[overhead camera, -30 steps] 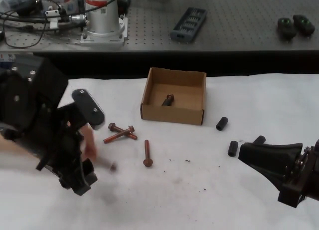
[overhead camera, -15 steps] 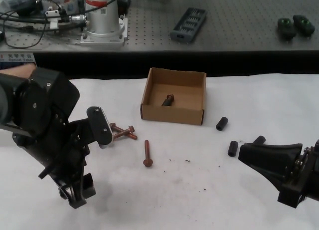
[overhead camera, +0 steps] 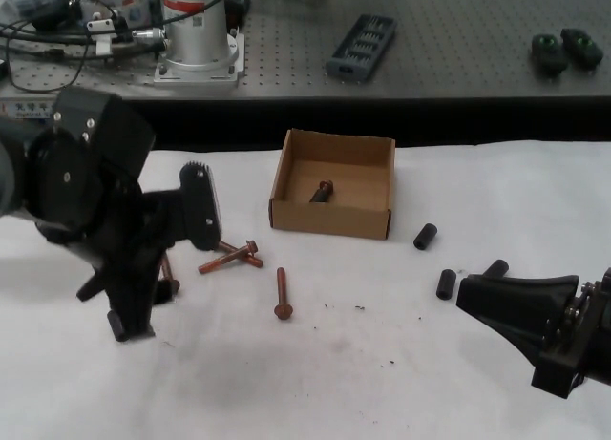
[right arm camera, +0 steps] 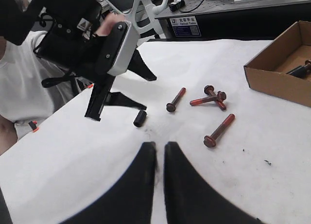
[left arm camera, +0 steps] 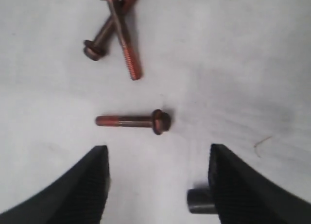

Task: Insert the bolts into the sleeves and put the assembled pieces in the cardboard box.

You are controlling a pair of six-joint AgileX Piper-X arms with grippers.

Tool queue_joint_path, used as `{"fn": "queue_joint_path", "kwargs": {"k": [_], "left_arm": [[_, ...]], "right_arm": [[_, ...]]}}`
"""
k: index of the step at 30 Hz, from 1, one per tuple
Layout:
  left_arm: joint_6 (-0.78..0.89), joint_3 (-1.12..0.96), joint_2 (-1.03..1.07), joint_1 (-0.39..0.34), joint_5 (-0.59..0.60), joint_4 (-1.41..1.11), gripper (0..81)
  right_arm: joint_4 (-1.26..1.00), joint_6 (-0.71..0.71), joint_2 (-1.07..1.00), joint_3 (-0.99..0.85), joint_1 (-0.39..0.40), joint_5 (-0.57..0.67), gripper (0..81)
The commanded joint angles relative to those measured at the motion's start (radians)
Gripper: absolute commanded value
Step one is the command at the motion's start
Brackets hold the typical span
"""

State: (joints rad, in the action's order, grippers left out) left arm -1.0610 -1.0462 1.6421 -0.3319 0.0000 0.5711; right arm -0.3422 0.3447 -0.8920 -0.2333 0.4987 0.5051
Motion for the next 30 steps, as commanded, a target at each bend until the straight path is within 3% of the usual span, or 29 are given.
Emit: {"fn": "queue_joint_path", "kwargs": {"k": [1, 7, 10, 20, 30], "left_arm": [[0.033, -0.062, 0.001, -0.003, -0.011, -0.062, 34.1], [0.167, -0.107, 0.021, -0.003, -0.007, -0.165, 8.8], [0.224, -0.111, 0.047, -0.003, 0.012, -0.175, 0.4], [0.269, -0.111, 0.155, -0.006, 0.012, -0.177, 0.6], [0.293, -0.111, 0.156, -0.061, 0.0, -0.139, 0.6]], "right_arm": [[-0.001, -0.009, 0.008, -0.013, 0.004, 0.006, 7.1], [-0.001, -0.009, 0.008, -0.013, 0.004, 0.006, 7.1], [-0.001, -0.009, 0.008, -0.013, 0.004, 0.006, 7.1], [-0.001, -0.009, 0.008, -0.013, 0.004, 0.006, 7.1], [-0.001, -0.009, 0.008, -0.013, 0.004, 0.006, 7.1]]}}
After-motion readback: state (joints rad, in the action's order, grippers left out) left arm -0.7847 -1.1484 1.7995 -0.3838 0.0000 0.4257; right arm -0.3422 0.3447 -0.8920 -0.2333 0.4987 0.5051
